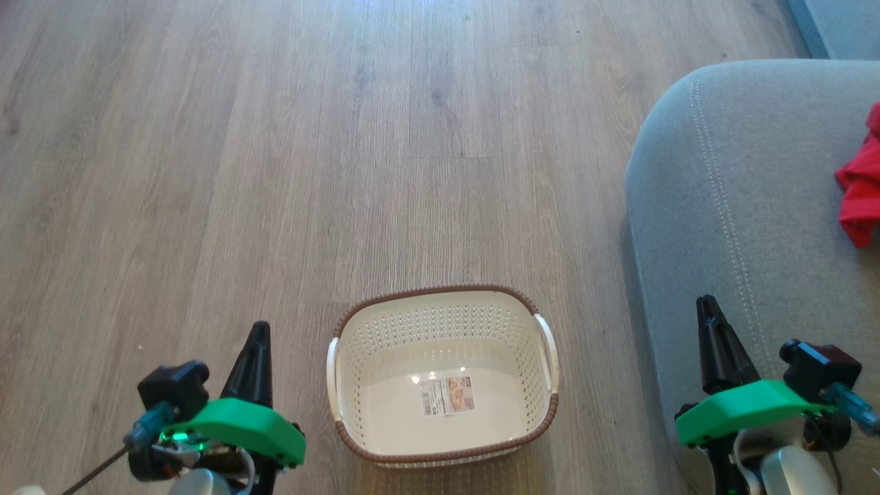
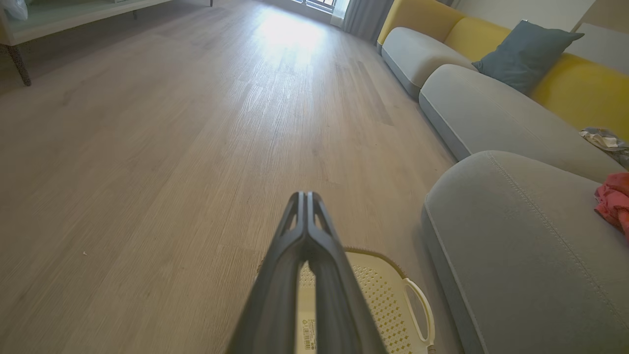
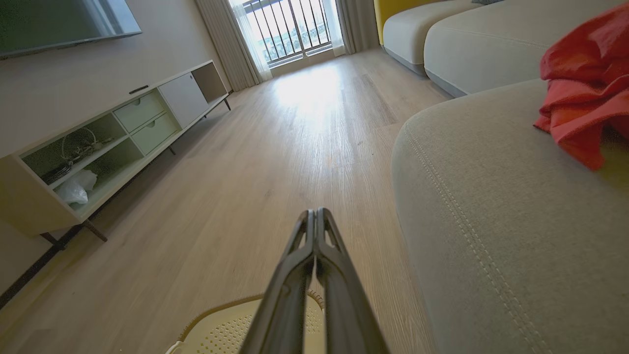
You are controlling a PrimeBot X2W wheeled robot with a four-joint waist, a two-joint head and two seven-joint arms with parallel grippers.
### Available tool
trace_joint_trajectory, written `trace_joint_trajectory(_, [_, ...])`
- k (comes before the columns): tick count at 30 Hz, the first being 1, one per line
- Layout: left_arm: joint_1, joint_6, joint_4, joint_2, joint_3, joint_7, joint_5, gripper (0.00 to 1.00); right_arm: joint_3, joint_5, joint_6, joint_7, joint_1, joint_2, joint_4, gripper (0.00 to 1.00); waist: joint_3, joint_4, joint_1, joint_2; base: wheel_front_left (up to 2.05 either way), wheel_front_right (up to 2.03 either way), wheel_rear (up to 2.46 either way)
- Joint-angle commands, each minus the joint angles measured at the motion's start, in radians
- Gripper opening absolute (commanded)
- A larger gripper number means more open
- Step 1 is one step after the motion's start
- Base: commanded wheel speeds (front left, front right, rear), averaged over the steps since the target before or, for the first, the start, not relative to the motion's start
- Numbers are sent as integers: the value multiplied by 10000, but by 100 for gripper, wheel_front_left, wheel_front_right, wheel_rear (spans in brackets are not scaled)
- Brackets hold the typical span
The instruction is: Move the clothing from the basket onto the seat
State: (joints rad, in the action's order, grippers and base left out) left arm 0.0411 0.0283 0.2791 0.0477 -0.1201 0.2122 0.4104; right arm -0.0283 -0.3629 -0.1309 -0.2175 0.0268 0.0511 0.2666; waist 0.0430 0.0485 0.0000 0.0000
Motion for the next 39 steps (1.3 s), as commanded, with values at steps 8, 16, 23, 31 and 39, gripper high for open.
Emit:
trace_joint_trajectory(8, [458, -159, -316, 5, 361, -264, 993, 0, -97, -1063, 0, 306, 409, 25, -308, 0, -29, -35, 0, 0, 0, 0, 0])
trace_joint_trajectory(16, [475, -272, -318, 7, 517, -500, 1862, 0, -150, -1970, 0, 538, 440, 28, -301, 0, -58, -71, 0, 0, 0, 0, 0])
trace_joint_trajectory(23, [489, -371, -319, 8, 654, -707, 2623, 0, -197, -2763, 1, 741, 468, 30, -296, 0, -84, -102, 0, 0, 0, 0, 0])
trace_joint_trajectory(31, [504, -469, -321, 9, 791, -913, 3379, 0, -245, -3551, 1, 945, 495, 30, -290, 0, -109, -133, 0, 0, 0, 0, 0])
trace_joint_trajectory(39, [521, -583, -322, 11, 947, -1150, 4248, 0, -302, -4455, 1, 1180, 526, 31, -283, 0, -139, -169, 0, 0, 0, 0, 0])
